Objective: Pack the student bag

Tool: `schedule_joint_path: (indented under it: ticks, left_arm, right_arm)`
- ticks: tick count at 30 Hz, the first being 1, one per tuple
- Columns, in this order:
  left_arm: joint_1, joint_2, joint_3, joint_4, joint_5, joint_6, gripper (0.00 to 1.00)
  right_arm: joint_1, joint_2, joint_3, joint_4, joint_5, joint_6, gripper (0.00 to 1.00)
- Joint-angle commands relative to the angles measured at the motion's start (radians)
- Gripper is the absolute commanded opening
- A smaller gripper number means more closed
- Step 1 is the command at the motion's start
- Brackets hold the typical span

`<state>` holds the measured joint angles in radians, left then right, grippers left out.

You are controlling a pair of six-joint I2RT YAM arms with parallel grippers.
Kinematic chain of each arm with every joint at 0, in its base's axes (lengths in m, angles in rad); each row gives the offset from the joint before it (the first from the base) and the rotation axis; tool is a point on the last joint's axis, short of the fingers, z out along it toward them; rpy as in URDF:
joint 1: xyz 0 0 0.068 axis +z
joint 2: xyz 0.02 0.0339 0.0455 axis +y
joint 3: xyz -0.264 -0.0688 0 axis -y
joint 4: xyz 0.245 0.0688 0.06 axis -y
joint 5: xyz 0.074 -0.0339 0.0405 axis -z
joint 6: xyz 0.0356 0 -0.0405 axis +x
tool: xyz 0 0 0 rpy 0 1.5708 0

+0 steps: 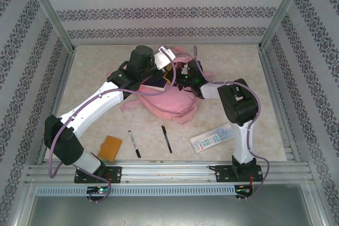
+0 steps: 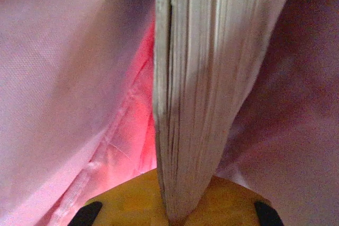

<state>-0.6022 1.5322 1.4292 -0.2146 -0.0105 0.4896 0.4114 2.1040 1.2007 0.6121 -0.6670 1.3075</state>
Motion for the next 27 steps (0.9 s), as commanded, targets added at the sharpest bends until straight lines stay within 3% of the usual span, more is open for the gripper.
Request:
schedule_joint_path:
  ticks: [1,4,7,12,15,19,21,22,25,27]
  left_arm:
    - [-0.005,-0.058,0.005,0.149,0.025,-0.013,0.0]
    - [-0.004,-0.061,-0.003,0.151,0.011,-0.005,0.0]
    - [-0.002,-0.062,-0.018,0.163,0.012,-0.002,0.0]
    - [0.0,-0.052,-0.026,0.168,0.01,-0.01,0.0]
    - [0.001,-0.045,-0.024,0.173,0.009,-0.015,0.0]
    - [0.003,-0.036,-0.017,0.171,0.01,-0.021,0.0]
    - [0.002,-0.034,-0.015,0.173,0.011,-0.023,0.0]
    - [0.002,-0.035,-0.014,0.172,0.011,-0.023,0.0]
    - [0.002,-0.031,-0.011,0.172,0.016,-0.021,0.0]
    - [0.002,-0.029,-0.009,0.17,0.018,-0.021,0.0]
  right_arm:
    - [0.021,0.033,0.039,0.066,-0.055,-0.024,0.03]
    - [-0.011,0.021,-0.024,0.008,-0.052,-0.091,0.11]
    - [-0.063,-0.02,-0.085,-0.075,-0.016,-0.149,0.27]
    - [-0.111,-0.156,-0.127,-0.285,-0.011,-0.342,0.45]
    - [-0.112,-0.245,-0.174,-0.349,-0.015,-0.446,0.49]
    - [-0.074,-0.357,-0.271,-0.379,-0.009,-0.538,0.41]
    - [-0.017,-0.4,-0.319,-0.389,0.034,-0.578,0.27]
    - [0.021,-0.417,-0.34,-0.379,0.069,-0.588,0.17]
    - [0.129,-0.432,-0.369,-0.332,0.206,-0.633,0.0]
    - [0.192,-0.415,-0.363,-0.294,0.301,-0.668,0.0]
